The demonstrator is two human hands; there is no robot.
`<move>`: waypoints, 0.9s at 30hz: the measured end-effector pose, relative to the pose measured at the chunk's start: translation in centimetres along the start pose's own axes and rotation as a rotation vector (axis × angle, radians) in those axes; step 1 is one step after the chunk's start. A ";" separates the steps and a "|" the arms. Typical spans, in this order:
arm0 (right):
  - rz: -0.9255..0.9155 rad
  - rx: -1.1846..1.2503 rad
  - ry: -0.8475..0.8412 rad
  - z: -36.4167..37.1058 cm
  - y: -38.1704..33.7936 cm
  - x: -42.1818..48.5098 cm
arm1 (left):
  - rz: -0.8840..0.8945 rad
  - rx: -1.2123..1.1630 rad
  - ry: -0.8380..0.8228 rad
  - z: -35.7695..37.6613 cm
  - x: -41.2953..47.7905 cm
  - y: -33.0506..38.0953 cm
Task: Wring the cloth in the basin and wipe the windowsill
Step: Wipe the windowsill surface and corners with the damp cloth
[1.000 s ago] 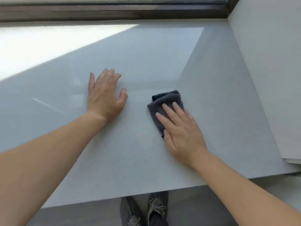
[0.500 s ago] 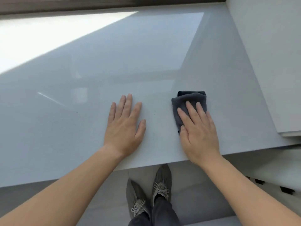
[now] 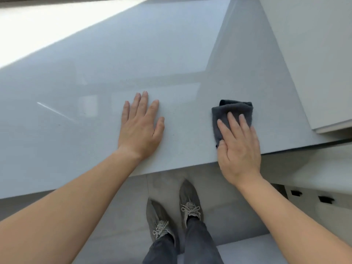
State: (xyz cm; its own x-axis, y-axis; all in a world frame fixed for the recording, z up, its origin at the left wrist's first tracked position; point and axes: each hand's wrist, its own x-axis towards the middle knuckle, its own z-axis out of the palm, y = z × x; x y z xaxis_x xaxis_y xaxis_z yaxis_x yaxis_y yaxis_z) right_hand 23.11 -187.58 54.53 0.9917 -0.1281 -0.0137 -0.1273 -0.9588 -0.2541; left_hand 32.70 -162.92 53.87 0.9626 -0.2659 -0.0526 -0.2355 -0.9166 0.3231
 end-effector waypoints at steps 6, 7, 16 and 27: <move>-0.385 0.001 -0.094 -1.0 4.9 -0.8 | -0.017 -0.058 0.091 -0.8 0.1 0.9; -0.304 -0.001 -0.087 -1.6 6.4 0.1 | -0.013 -0.041 0.110 -0.8 0.2 1.1; -0.359 -0.048 -0.152 -0.8 3.5 4.4 | -0.023 -0.060 0.099 0.5 8.2 4.9; -0.340 -0.042 -0.118 -0.2 1.6 16.3 | -0.181 0.050 0.074 1.6 12.7 4.3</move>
State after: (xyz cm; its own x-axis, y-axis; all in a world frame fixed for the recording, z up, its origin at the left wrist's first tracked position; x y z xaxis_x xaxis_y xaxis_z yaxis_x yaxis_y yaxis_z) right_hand 39.02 -191.26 54.11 0.9726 0.2277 -0.0471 0.2119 -0.9514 -0.2234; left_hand 43.70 -170.71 53.05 0.9966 -0.0746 -0.0355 -0.0624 -0.9616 0.2672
